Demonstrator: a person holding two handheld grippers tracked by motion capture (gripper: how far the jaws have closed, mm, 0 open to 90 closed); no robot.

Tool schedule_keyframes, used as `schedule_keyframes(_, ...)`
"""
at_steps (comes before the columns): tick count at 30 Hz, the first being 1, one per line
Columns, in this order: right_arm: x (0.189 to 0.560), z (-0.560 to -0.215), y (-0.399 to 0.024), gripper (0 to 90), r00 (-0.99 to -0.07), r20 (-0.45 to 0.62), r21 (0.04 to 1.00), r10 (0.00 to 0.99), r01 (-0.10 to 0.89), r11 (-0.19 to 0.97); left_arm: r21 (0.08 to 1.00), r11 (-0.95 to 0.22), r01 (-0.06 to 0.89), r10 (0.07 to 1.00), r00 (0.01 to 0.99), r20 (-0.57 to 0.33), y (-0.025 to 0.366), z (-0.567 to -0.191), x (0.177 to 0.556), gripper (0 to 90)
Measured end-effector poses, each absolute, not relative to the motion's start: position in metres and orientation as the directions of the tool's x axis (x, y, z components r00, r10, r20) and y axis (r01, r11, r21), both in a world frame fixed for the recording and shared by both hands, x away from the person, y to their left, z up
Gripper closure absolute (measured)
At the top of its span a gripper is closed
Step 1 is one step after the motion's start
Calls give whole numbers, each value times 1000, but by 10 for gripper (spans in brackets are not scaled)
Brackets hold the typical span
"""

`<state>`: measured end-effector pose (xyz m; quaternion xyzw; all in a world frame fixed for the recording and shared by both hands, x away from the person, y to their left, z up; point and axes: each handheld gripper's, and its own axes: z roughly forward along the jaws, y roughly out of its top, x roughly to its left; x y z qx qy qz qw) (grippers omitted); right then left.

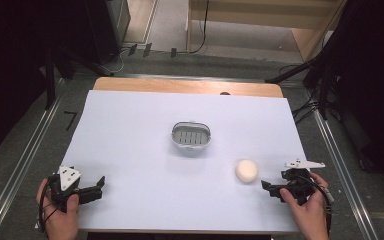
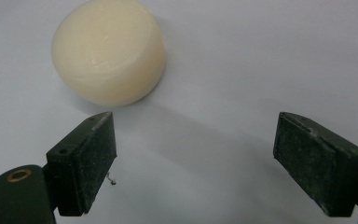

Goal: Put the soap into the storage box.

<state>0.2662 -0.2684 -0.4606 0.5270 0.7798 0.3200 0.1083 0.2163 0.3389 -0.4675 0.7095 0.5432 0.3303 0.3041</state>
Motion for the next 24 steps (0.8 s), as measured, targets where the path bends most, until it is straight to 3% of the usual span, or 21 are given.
schedule_keyframes(24, 279, -462, -224, 133, -484, 173, 588, 858, 749, 304, 789, -230, 569, 971, 193, 143, 339, -467, 216, 0)
